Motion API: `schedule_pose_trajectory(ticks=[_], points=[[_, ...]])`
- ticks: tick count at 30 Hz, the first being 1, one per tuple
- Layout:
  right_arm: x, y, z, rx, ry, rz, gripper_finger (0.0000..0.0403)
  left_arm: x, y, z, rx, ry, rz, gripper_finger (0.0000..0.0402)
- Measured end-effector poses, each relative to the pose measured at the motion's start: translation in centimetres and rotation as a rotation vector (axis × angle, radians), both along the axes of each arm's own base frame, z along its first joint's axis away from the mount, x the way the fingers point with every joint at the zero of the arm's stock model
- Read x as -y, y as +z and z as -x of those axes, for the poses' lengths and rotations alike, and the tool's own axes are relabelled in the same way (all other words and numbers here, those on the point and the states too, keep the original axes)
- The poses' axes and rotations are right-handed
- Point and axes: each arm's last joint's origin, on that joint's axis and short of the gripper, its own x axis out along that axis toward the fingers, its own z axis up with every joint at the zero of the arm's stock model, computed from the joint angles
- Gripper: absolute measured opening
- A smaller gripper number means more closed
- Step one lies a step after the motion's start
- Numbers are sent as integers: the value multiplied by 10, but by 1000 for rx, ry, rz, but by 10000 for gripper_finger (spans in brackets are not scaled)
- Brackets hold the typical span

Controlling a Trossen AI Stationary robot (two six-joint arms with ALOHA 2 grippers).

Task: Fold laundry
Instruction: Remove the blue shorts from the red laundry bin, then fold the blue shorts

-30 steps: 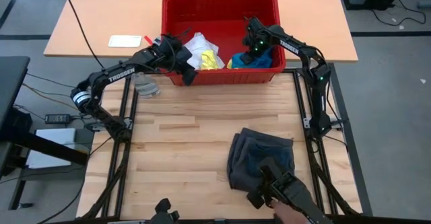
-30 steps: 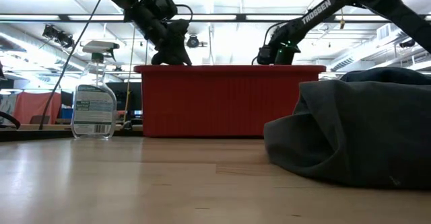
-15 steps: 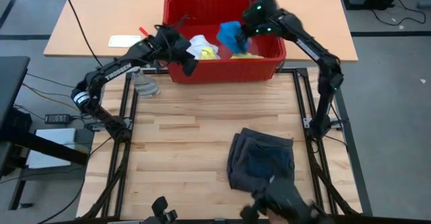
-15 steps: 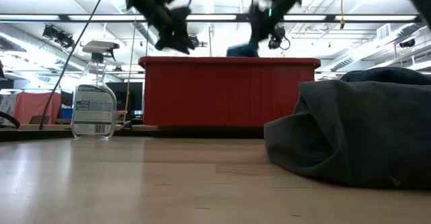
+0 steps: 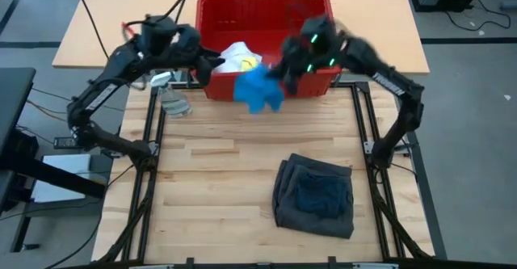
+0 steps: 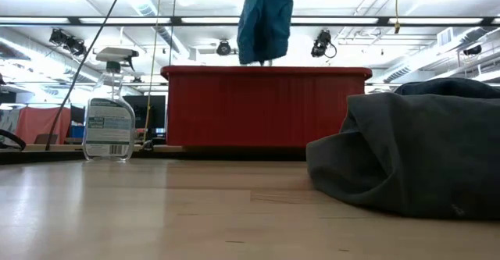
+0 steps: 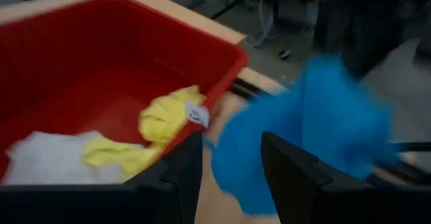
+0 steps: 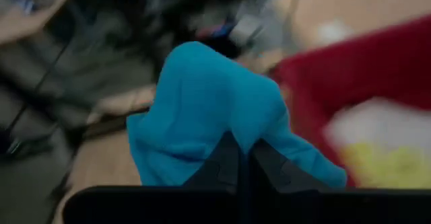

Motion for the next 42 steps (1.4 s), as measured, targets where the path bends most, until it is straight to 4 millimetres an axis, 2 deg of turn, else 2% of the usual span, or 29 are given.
schedule_pose_trajectory(ticks=[4,8,12,14,18,22,24,27,29,32,36,39,42], points=[[-52,-25,-27,-113,56,-57,14,36,8,14,22,7,83,155],[-94,-53,-48,-134,143,-158,14,82,7,28,-6,25,135,155],[-121,-98,-66,-141,163,-294,14,118,-13,32,-20,45,209,155],[-129,-125,-74,-125,159,-378,14,133,-34,30,-54,53,263,155],[-130,-174,-86,-56,157,-596,14,158,-88,22,-131,91,356,155],[-115,-223,-93,-105,48,-711,18,171,-133,17,-174,121,426,155],[-99,-250,-96,-177,-41,-724,40,172,-149,16,-203,151,439,155],[-71,-294,-97,-303,-180,-773,96,172,-170,17,-261,178,434,155],[-56,-312,-97,-336,-240,-803,138,172,-179,17,-288,185,425,155],[-44,-307,-96,-285,-276,-786,195,172,-189,18,-333,171,393,155],[-42,-274,-90,-155,-349,-548,238,173,-201,18,-404,79,279,155],[-52,-240,-84,-61,-293,-283,244,179,-212,20,-487,-54,176,155],[-73,-220,-81,-27,-101,-38,242,185,-233,23,-547,-136,166,156]])
